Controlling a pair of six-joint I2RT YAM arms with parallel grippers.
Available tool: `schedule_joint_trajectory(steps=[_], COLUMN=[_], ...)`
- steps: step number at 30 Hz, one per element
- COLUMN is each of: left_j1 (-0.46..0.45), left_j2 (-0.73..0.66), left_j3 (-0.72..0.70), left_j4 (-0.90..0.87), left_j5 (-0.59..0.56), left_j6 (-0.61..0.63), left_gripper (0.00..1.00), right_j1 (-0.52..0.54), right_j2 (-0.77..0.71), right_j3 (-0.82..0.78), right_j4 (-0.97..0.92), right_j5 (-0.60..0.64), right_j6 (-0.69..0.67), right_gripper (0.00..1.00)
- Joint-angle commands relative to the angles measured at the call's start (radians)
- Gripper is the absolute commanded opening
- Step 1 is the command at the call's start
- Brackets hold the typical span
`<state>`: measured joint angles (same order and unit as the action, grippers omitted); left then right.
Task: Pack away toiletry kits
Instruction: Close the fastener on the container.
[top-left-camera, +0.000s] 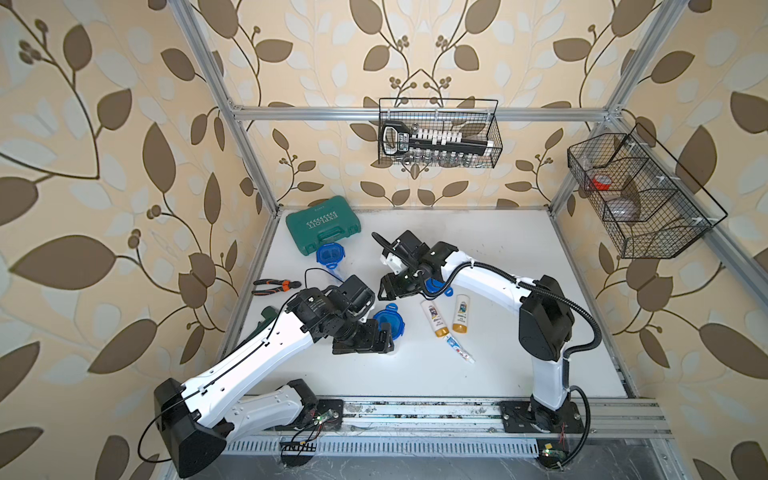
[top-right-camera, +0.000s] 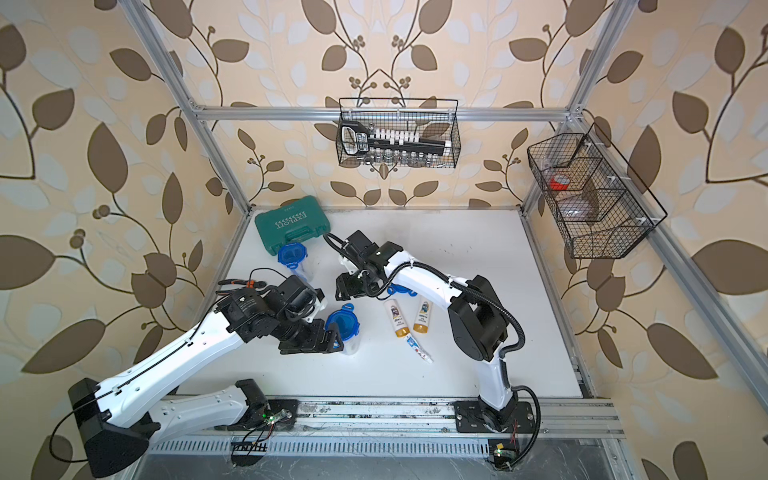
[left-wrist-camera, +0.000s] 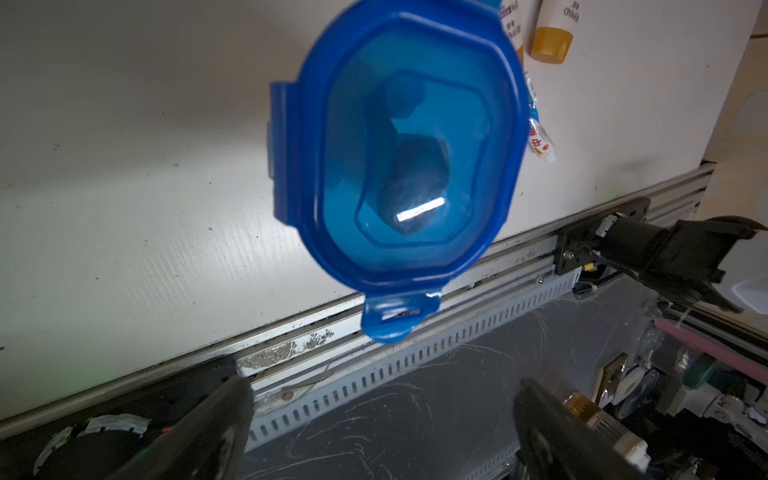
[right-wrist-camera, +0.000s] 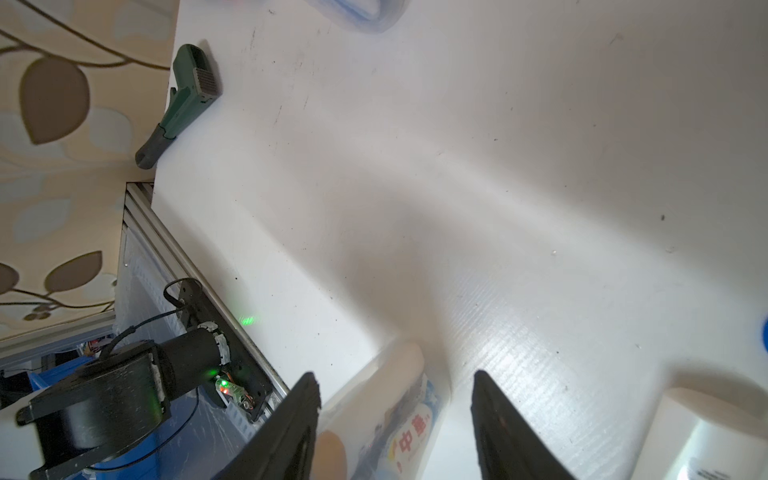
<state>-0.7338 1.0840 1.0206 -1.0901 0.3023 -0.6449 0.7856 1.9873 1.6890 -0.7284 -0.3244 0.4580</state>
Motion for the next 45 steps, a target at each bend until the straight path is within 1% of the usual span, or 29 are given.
schedule_joint_trajectory(steps=[1, 5, 12, 20, 28, 36, 39, 43, 45], left_j1=[-0.008, -0.016, -0.016, -0.015, -0.001, 0.083, 0.142, 0.261, 0.296], left_j2=[0.035, 0.077, 0.095, 0.109, 0.125, 0.099, 0.076, 0.012, -0.017], left_j3=[-0.004, 0.001, 0.01, 0.0, 0.011, 0.001, -0.01, -0.036, -0.027], left_j4=[0.047, 0.009, -0.061, -0.105, -0.142, -0.167, -0.182, -0.215, -0.244], left_j5=[-0.072, -0.113, -0.169, -0.242, -0.299, -0.288, -0.26, -0.163, -0.134], left_j6=[-0.034, -0.005, 0.038, 0.011, 0.04, 0.074, 0.096, 0.116, 0.12], left_gripper=[0.99, 0.99, 0.99, 0.99, 0.99, 0.99, 0.99, 0.99, 0.99], right_j1=[0.002, 0.004, 0.006, 0.006, 0.003, 0.012, 0.014, 0.011, 0.009], right_j2=[-0.019, -0.036, -0.07, -0.131, -0.201, -0.274, -0.315, -0.364, -0.388], right_j3=[-0.02, -0.069, -0.123, -0.205, -0.285, -0.355, -0.377, -0.39, -0.402], right_j4=[-0.004, 0.009, 0.029, 0.043, 0.056, 0.072, 0.059, 0.02, 0.014], right_j5=[0.033, 0.032, 0.031, 0.034, 0.027, 0.007, 0.014, 0.049, 0.054], right_j6=[-0.019, -0.018, -0.006, 0.01, 0.016, 0.06, 0.068, 0.078, 0.093], right_gripper=[0.57, 0.55, 0.52, 0.5, 0.49, 0.49, 0.49, 0.49, 0.49])
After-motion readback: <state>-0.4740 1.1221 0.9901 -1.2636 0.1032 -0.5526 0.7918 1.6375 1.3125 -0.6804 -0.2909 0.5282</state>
